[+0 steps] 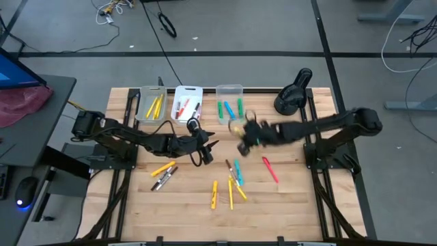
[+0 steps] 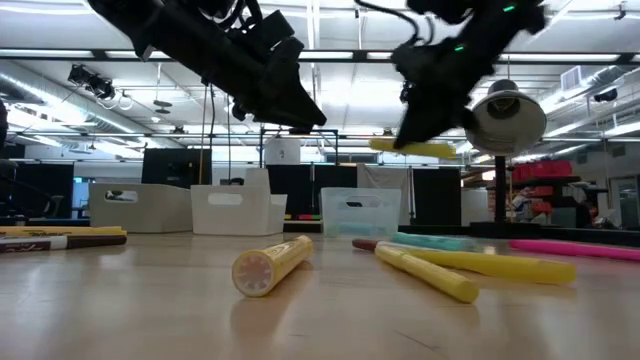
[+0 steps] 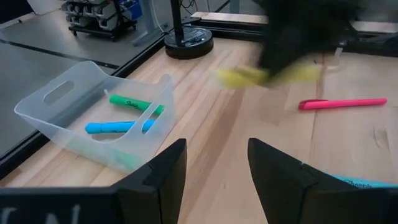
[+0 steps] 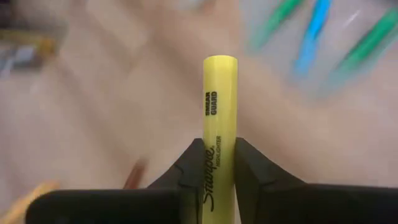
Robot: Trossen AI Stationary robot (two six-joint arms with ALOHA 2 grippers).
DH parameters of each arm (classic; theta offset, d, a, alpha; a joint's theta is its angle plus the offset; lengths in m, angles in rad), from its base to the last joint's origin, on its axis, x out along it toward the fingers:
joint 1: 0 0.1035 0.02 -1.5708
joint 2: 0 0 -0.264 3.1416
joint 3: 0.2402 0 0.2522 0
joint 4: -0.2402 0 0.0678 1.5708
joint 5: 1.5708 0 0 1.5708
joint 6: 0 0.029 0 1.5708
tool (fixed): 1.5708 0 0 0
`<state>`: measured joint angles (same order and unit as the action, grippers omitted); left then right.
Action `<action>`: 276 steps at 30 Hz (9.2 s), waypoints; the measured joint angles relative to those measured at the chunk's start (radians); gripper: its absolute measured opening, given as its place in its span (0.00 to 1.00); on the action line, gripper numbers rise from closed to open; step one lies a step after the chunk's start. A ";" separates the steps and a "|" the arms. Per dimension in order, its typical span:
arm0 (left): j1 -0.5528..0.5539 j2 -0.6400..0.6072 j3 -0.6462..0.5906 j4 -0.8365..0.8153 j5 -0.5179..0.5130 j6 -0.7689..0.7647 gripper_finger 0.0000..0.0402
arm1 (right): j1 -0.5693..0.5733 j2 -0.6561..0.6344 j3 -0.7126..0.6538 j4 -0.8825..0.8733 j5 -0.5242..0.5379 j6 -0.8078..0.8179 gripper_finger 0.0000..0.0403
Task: Pick & Place Markers
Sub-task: Put the yellow highlighter into the transparent bin, then put the pink marker into the gray bin
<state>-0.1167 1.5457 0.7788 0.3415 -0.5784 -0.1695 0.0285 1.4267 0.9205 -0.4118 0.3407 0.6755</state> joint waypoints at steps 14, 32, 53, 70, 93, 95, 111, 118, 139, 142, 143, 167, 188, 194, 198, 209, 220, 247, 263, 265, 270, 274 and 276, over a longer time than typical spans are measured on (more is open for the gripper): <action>-0.067 -0.102 0.000 -0.088 -0.166 0.115 0.44 | -0.494 0.308 0.251 0.241 -0.234 -0.318 0.13; -0.067 -0.101 0.000 -0.136 -0.179 0.102 0.44 | -0.552 0.521 0.361 0.185 -0.212 -0.218 0.18; -0.078 -0.100 0.000 -0.124 -0.178 0.077 0.44 | -0.551 0.521 0.361 0.078 -0.200 -0.139 0.24; -0.080 -0.100 0.000 -0.122 -0.177 0.075 0.44 | -0.548 0.499 0.359 0.077 -0.199 -0.206 0.40; -0.118 -0.121 0.001 -0.132 -0.176 0.049 0.44 | 0.420 0.082 0.332 -0.519 0.172 -0.069 0.26; -0.118 -0.121 0.001 -0.131 -0.177 0.049 0.44 | 0.489 0.083 0.280 -0.531 0.195 0.064 0.26; -0.077 -0.121 0.000 -0.120 -0.163 0.050 0.44 | 0.776 0.084 -0.320 -0.156 0.284 0.853 0.61; -0.054 -0.121 0.000 -0.114 -0.072 0.049 0.44 | 0.788 0.098 -0.484 0.089 0.354 0.847 0.53; -0.066 -0.089 -0.001 -0.003 0.158 0.154 0.44 | 0.717 0.076 -0.540 0.308 0.440 0.486 0.04; -0.067 -0.048 0.000 0.094 0.177 0.214 0.44 | 0.670 0.064 -0.515 0.529 0.473 0.286 0.04; -0.066 -0.039 0.000 0.118 0.177 0.236 0.44 | 0.655 0.066 -0.514 0.620 0.471 0.193 0.04; -0.072 -0.073 0.000 0.525 0.601 0.385 0.58 | 0.299 0.062 -0.442 1.782 -0.162 -0.793 0.04; -0.094 -0.073 0.000 0.676 0.469 0.314 0.64 | 0.266 0.060 -0.319 1.589 -0.174 -0.819 0.05; -0.095 -0.073 0.007 0.681 0.493 0.282 0.64 | 0.266 0.060 -0.319 1.583 -0.174 -0.819 0.05; -0.095 -0.073 0.029 0.672 0.493 0.264 0.64 | 0.260 0.060 -0.319 1.582 -0.174 -0.815 0.05; -0.095 -0.073 0.040 0.635 0.493 0.260 0.49 | 0.253 0.060 -0.319 1.571 -0.173 -0.805 0.05; -0.097 -0.073 0.040 0.621 0.517 0.302 0.15 | 0.254 0.060 -0.318 1.540 -0.173 -0.773 0.18; 0.333 -0.337 0.396 -1.219 -0.211 -0.114 0.15 | 0.256 -0.091 -0.319 1.099 0.052 -0.729 0.29; 1.003 -0.337 -0.051 -0.765 0.052 0.001 0.16 | 0.271 -0.091 -0.319 1.065 0.050 -0.710 0.28; 1.023 -0.337 -0.070 -0.746 0.056 0.020 0.16 | 0.271 -0.091 -0.319 1.065 0.050 -0.710 0.28; 1.021 -0.296 -0.067 -0.745 0.080 0.012 0.17 | 0.271 -0.091 -0.319 1.067 0.050 -0.710 0.28; 1.022 -0.217 -0.066 -0.741 0.095 0.010 0.17 | 0.269 -0.091 -0.319 1.067 0.051 -0.710 0.28; 1.022 -0.172 -0.068 -0.745 0.090 0.005 0.17 | 0.270 -0.091 -0.319 1.067 0.050 -0.710 0.28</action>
<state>0.9054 1.3741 0.7113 -0.4034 -0.4886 -0.1645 0.2981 1.3361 0.6018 0.6556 0.3911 -0.0344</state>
